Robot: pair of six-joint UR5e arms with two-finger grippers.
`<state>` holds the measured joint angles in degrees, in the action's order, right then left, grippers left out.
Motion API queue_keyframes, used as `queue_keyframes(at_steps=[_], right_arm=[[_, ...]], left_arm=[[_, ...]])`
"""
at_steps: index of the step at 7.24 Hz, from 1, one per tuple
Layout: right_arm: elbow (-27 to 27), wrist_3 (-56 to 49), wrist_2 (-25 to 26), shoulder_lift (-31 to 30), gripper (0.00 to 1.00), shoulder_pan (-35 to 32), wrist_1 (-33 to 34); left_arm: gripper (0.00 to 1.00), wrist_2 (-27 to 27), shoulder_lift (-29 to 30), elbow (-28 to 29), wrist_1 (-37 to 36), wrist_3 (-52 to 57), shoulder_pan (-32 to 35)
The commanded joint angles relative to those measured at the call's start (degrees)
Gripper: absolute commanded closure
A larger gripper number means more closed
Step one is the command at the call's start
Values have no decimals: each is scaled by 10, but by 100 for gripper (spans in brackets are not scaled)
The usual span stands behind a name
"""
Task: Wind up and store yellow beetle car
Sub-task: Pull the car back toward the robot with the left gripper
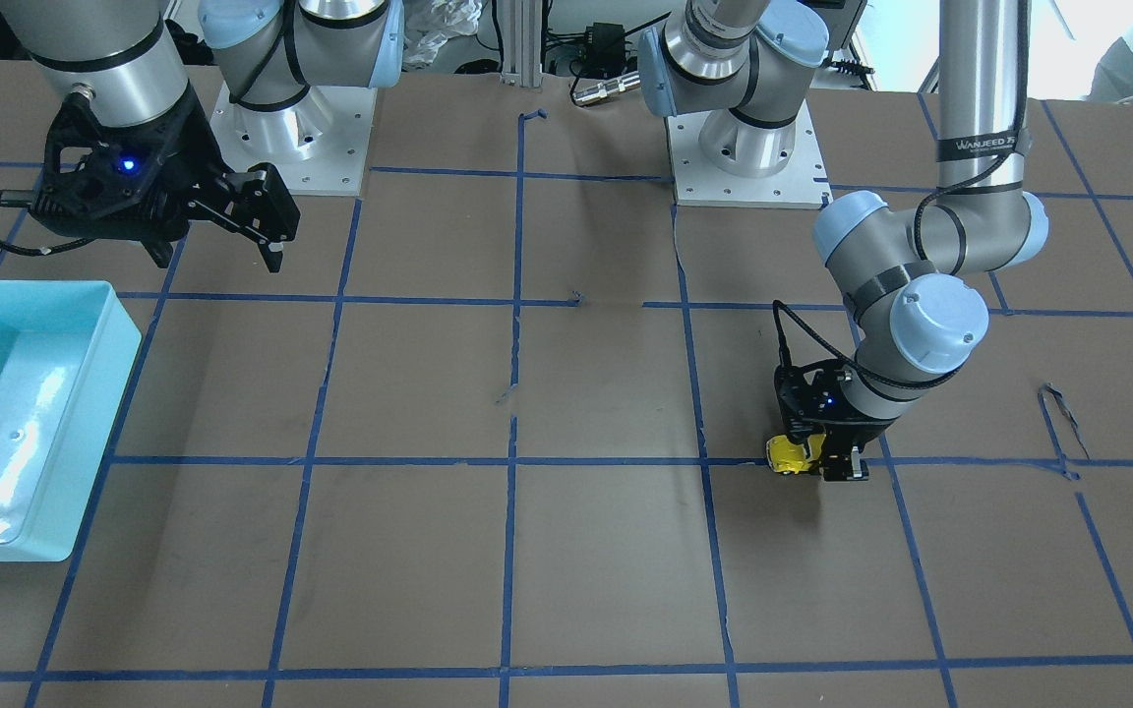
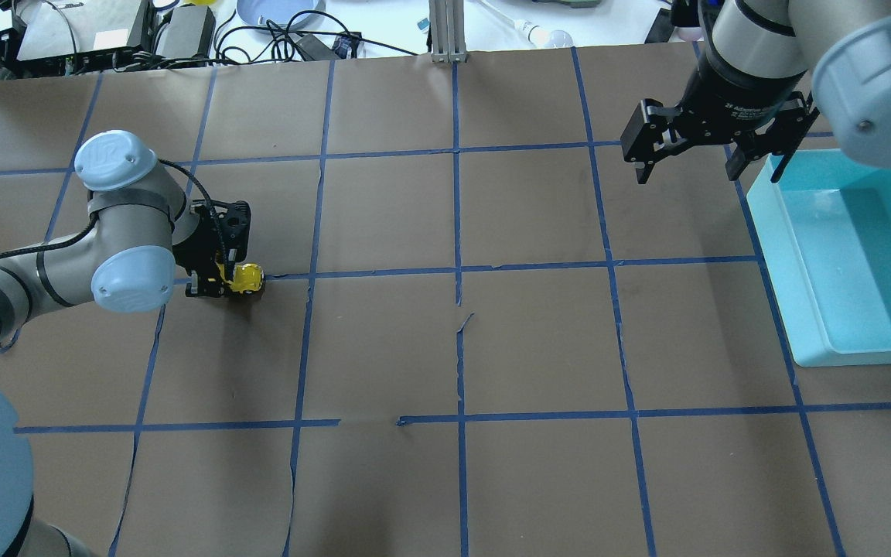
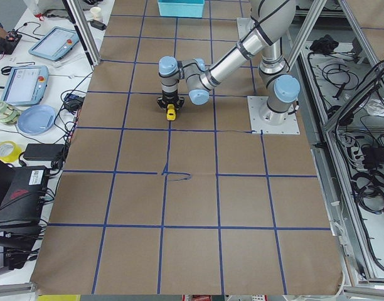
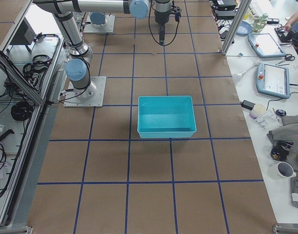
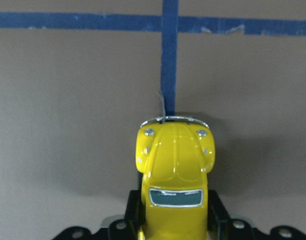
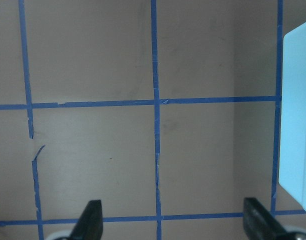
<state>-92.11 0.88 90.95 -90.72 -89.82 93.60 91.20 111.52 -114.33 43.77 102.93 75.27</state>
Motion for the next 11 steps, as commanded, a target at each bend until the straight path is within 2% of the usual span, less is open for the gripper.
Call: queue_keyframes(at_steps=[1, 4, 10, 11], right_arm=[[0, 0, 1, -1, 0, 0, -1], [0, 0, 1, 0, 0, 0, -1], [-1, 0, 1, 0, 0, 0, -1], [-1, 0, 1, 0, 0, 0, -3]], left_arm=[[84, -1, -1, -3, -1, 34, -30], [83, -2, 0, -3, -1, 99, -91], [81, -3, 0, 0, -11, 155, -134], [52, -1, 0, -1, -11, 154, -134]])
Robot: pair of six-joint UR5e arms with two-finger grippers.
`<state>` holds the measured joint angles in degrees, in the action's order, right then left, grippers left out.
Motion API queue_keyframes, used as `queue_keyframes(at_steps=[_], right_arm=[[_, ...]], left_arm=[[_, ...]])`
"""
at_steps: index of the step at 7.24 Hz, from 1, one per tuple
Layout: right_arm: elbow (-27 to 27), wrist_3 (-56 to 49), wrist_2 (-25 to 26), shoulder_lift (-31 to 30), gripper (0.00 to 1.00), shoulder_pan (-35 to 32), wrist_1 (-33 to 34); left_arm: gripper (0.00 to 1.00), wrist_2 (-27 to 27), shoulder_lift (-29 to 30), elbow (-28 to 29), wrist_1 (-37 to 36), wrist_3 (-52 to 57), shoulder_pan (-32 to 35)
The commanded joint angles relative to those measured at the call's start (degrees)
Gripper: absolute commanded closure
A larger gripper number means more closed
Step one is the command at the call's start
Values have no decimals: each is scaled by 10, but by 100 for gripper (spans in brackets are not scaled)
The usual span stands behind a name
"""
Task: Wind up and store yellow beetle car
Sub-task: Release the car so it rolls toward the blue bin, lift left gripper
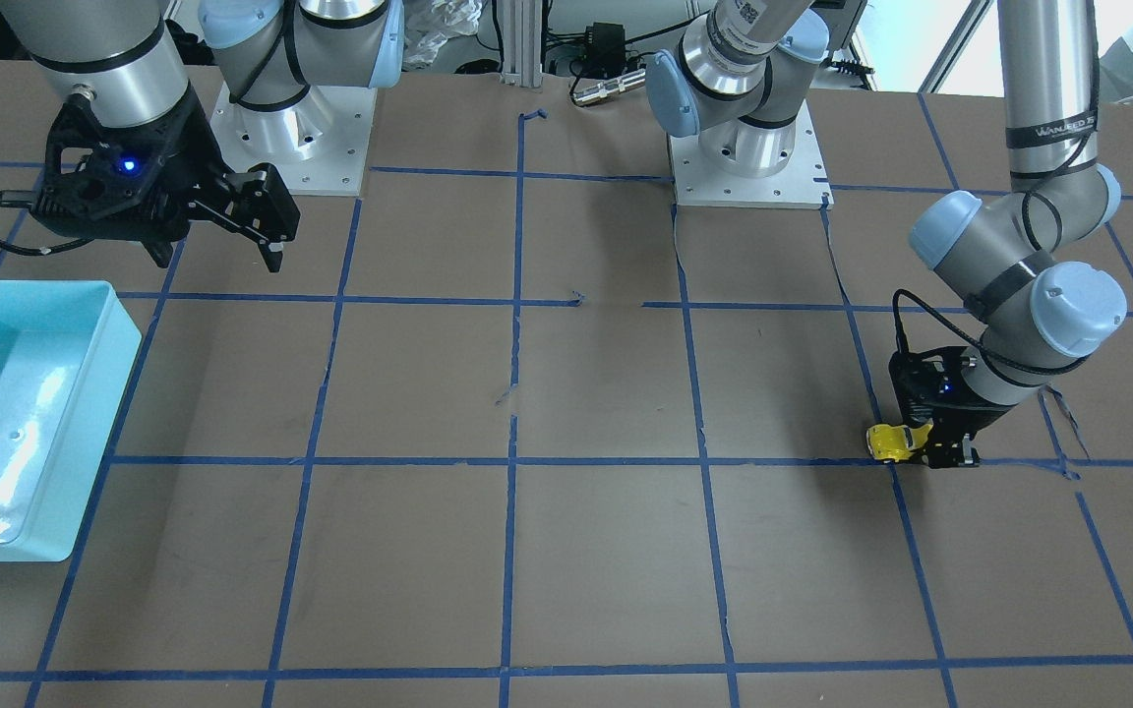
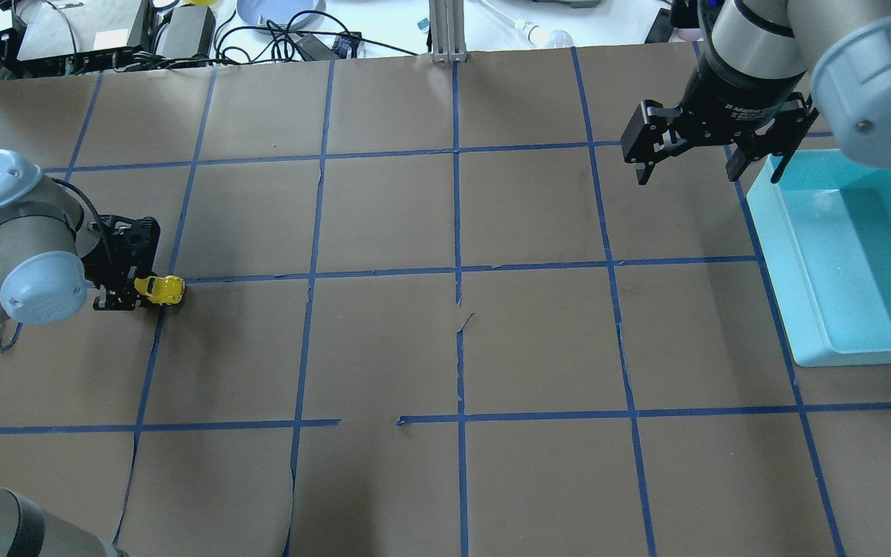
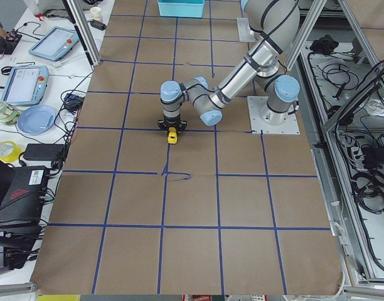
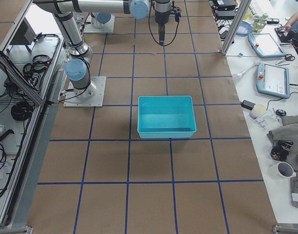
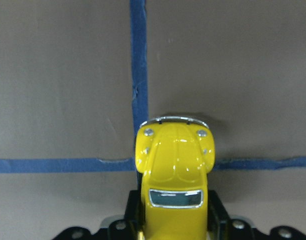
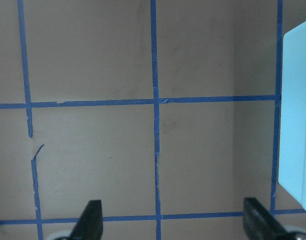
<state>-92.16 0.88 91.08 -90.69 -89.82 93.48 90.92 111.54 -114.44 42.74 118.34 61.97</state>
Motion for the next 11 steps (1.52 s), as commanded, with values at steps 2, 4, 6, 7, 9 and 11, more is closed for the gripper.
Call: queue_keyframes(at_steps=[2, 4, 6, 7, 9, 11], right_arm=[[0, -1, 1, -1, 0, 0, -1], [-5, 0, 0, -1, 0, 0, -1], [-6, 0, 1, -1, 0, 0, -1], [-6, 0, 1, -2, 0, 0, -1], [-6, 0, 1, -2, 0, 0, -1], [-6, 0, 1, -1, 0, 0, -1]], left_arm=[[0, 1, 3, 4, 0, -34, -1], [0, 1, 4, 10, 0, -36, -1], [0, -1, 5, 11, -1, -37, -1], [0, 5, -8, 8, 7, -76, 16], [0, -1, -39, 17, 46, -192, 104], [0, -7, -80, 47, 133, -342, 178]])
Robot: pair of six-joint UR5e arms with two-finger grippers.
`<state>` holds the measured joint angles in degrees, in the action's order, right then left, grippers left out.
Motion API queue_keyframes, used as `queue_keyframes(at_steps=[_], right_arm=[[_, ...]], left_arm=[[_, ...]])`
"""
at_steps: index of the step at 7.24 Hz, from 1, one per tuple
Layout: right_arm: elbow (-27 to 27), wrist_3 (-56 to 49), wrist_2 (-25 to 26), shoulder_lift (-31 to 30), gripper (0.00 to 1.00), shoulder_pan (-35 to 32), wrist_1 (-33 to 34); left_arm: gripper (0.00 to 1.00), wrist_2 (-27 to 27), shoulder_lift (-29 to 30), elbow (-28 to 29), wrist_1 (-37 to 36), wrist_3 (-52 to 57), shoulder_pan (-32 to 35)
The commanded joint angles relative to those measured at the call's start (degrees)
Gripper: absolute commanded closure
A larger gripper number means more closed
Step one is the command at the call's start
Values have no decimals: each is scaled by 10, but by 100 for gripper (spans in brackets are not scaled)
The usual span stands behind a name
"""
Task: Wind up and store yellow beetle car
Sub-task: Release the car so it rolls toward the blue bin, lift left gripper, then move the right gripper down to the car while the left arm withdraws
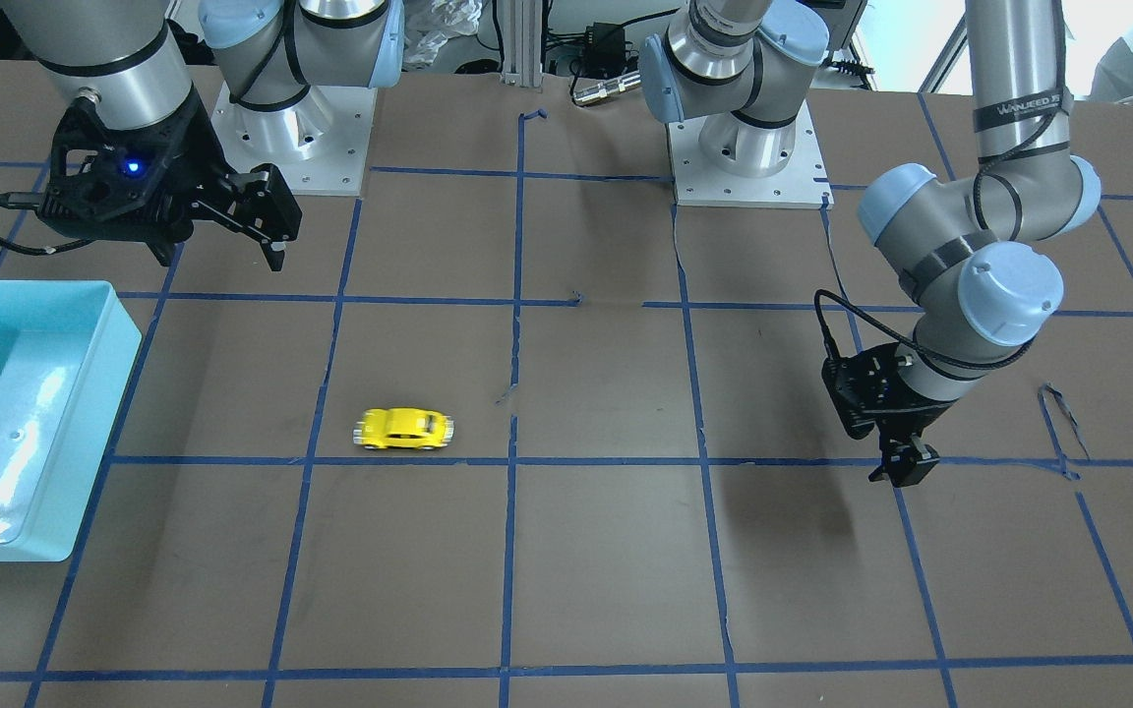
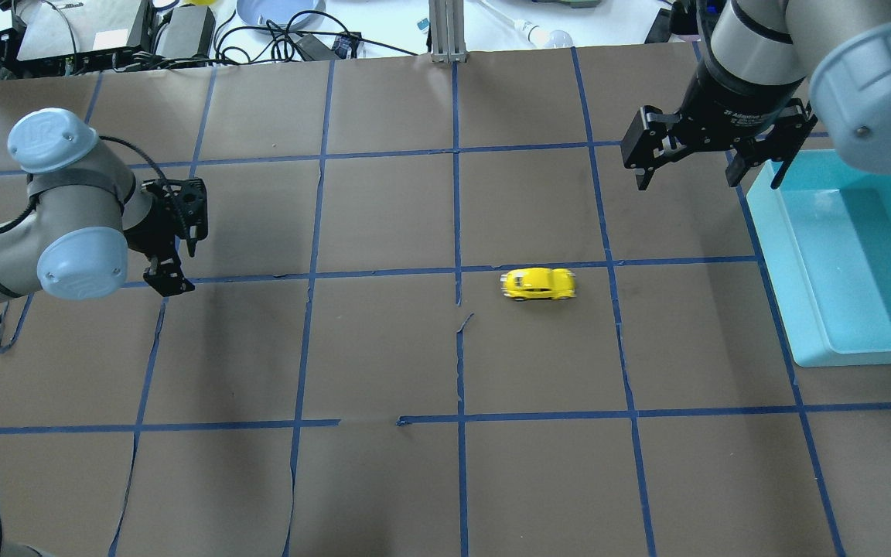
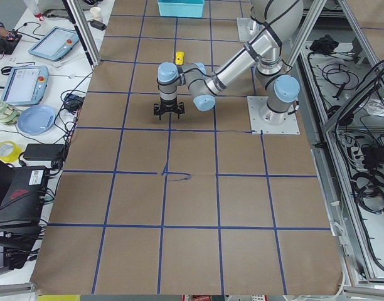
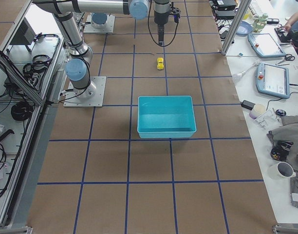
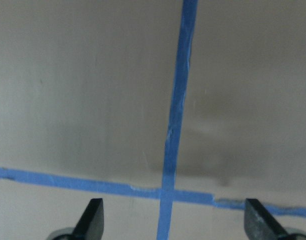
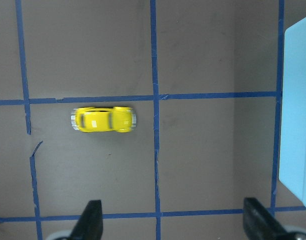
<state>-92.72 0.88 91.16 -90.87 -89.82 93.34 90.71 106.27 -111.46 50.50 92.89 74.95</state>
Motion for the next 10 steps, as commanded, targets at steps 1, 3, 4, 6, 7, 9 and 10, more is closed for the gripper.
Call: queue_keyframes(at_steps=[1, 3, 4, 6, 7, 9, 10], right_arm=[[0, 0, 2, 1, 0, -1, -1], [-1, -9, 1, 10, 0, -1, 3], [-4, -8, 2, 25, 0, 0, 6], [-15, -66, 0, 58, 0, 4, 69], [-28, -176, -1, 61, 0, 7, 81], [-76, -485, 1, 80, 0, 25, 177], [-116, -579, -1, 81, 0, 40, 219]], left_arm=[[0, -5, -51, 37, 107, -153, 79], [0, -26, -89, 89, 206, -319, 128], [0, -26, -104, 105, 223, -414, 149], [0, -24, -135, 113, 226, -594, 169], [0, -24, -155, 113, 239, -658, 170], [0, -18, -198, 122, 278, -811, 171], [0, -17, -205, 136, 295, -909, 171]])
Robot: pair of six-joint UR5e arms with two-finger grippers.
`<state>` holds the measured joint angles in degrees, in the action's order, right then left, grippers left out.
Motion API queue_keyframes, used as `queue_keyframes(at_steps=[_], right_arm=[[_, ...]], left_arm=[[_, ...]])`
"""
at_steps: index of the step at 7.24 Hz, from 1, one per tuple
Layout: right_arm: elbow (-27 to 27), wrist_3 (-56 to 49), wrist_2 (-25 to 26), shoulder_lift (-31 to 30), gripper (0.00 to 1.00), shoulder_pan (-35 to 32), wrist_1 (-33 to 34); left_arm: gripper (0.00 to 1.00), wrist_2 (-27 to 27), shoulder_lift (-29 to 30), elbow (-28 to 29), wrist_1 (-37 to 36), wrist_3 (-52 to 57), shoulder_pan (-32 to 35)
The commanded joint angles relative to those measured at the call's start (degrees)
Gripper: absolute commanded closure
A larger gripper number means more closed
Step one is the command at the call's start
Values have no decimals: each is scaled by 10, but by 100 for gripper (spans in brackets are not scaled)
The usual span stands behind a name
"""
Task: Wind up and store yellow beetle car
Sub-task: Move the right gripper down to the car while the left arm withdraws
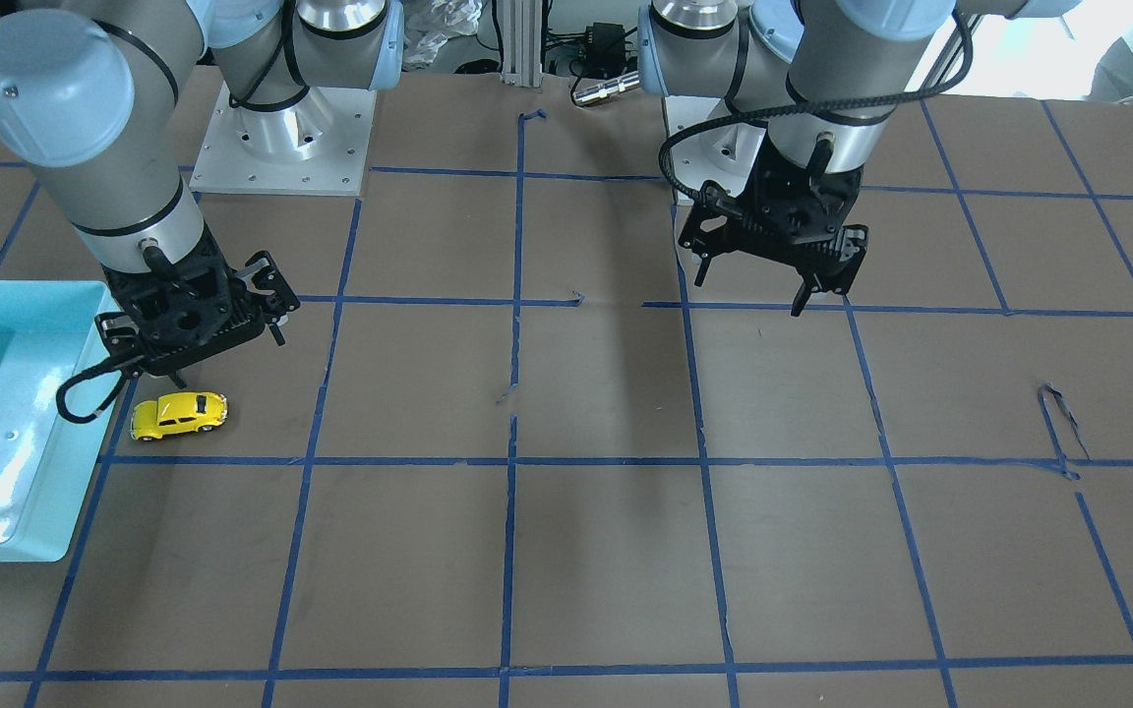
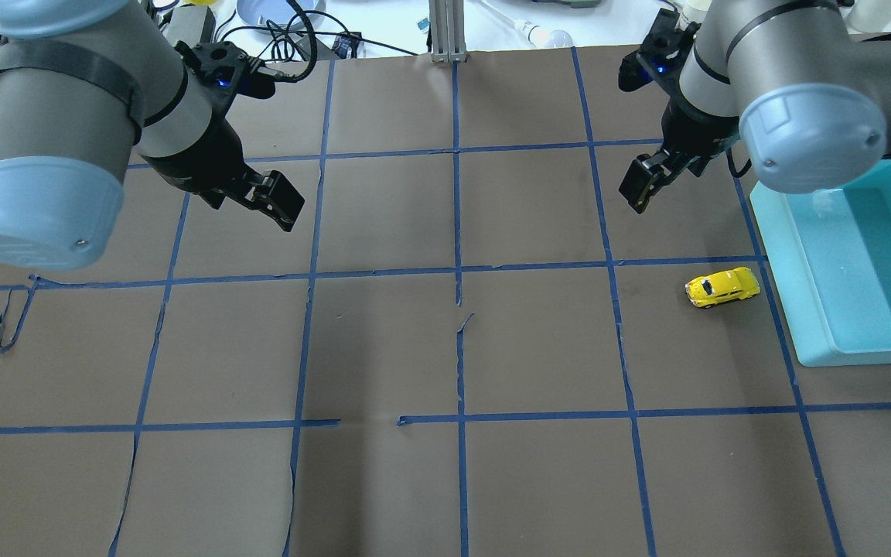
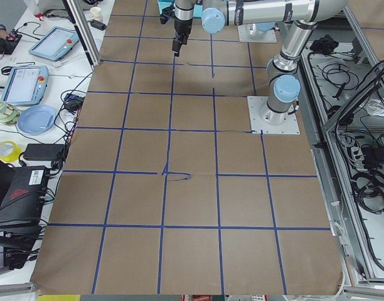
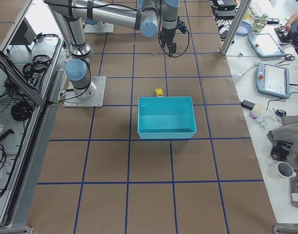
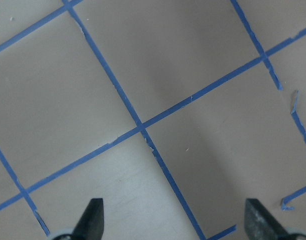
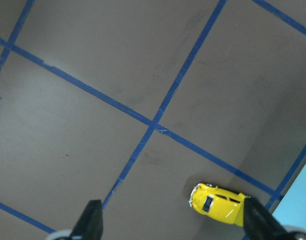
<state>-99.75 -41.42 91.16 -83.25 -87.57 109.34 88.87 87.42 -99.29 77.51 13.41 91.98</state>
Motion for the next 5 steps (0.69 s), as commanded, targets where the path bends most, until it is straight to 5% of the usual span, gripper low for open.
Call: queue_keyframes(at_steps=[1, 5], right_arm=[[-89, -230, -1, 5, 0, 33, 111], [-192, -494, 1, 32, 0, 101, 236]], left_arm=[[0, 3, -17, 20, 27, -192, 0], [0, 17, -28, 21, 22, -213, -8]])
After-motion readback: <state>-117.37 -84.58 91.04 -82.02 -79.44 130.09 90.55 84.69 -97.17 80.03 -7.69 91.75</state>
